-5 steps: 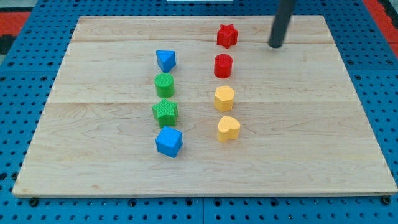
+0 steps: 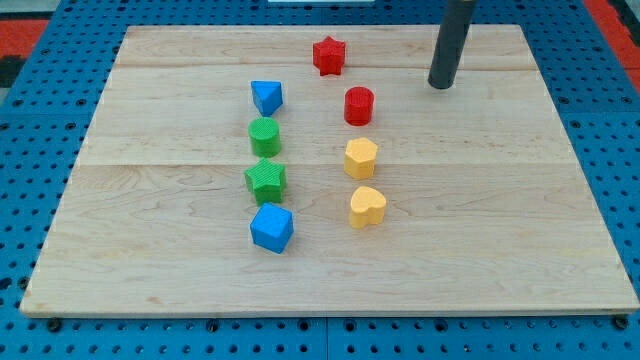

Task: Move the red circle closer to the blue triangle

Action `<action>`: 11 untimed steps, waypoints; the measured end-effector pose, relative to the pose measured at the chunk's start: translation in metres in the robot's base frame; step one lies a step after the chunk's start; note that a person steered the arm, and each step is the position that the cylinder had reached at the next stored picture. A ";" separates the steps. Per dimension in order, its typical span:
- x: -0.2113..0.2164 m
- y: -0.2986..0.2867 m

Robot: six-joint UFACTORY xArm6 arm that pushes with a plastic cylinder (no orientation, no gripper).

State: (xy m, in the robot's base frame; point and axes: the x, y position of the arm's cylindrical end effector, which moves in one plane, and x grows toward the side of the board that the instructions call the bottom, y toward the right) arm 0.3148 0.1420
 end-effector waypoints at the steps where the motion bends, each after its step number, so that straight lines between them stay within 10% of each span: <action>1: 0.024 -0.030; 11: 0.037 -0.052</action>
